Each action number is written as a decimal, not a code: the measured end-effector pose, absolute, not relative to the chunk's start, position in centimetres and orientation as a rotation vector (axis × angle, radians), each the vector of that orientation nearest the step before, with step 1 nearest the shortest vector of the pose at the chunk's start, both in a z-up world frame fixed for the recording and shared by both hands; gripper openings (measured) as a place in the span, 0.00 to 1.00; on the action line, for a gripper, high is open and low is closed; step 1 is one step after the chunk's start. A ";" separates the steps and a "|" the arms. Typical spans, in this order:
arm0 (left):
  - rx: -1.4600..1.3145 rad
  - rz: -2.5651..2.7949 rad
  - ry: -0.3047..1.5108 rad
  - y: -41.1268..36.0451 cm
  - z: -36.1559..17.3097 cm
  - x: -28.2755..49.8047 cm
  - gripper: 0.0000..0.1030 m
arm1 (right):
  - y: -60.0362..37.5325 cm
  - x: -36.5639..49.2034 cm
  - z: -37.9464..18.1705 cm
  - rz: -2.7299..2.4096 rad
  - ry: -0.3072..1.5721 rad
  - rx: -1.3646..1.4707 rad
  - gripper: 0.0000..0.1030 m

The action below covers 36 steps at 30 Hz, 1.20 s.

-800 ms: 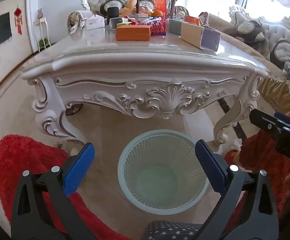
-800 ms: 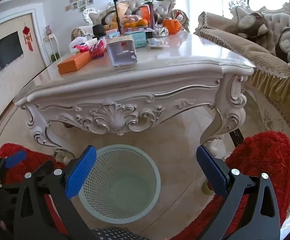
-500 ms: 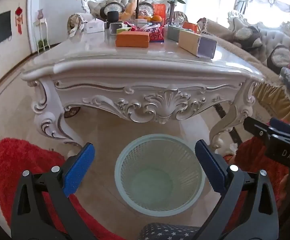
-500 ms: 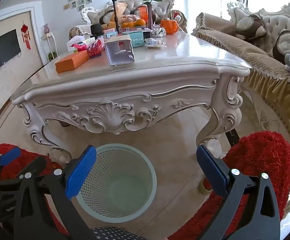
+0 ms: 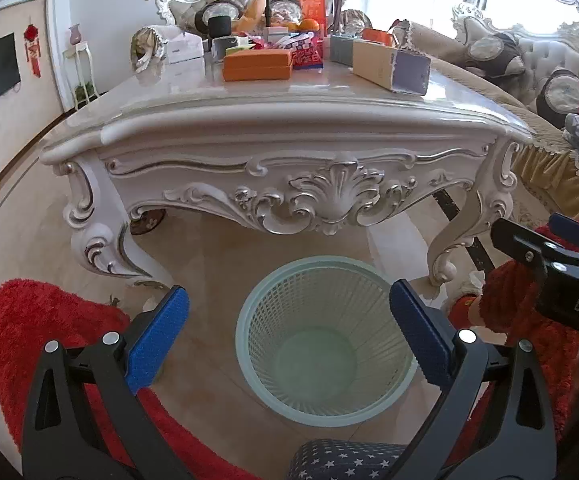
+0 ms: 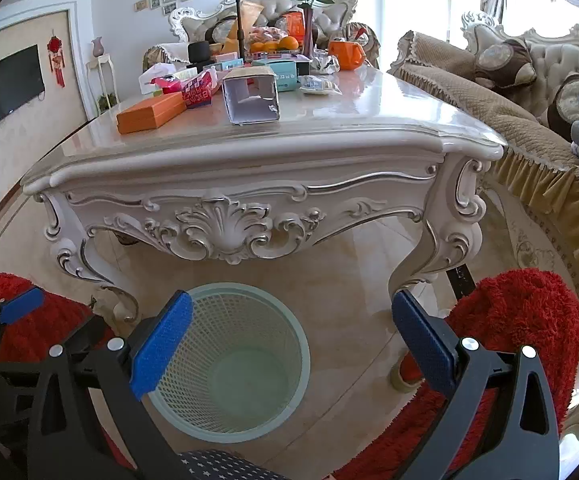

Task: Collect trash

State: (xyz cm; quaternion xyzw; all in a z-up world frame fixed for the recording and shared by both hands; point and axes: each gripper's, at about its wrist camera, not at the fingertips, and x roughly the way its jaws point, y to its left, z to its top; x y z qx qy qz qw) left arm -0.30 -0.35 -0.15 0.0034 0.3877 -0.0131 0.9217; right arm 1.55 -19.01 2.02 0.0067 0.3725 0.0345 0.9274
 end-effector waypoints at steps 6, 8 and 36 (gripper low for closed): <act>0.016 -0.019 0.802 -0.4 -0.4 -0.4 0.94 | -19.4 1.4 2.0 0.050 0.767 0.024 0.93; 0.021 -0.019 0.802 -0.4 -0.5 -0.4 0.94 | -19.4 1.4 2.0 0.045 0.770 0.025 0.93; 0.042 -0.057 0.824 -1.1 -0.9 -0.6 0.94 | -19.1 1.1 2.1 0.071 0.767 0.028 0.93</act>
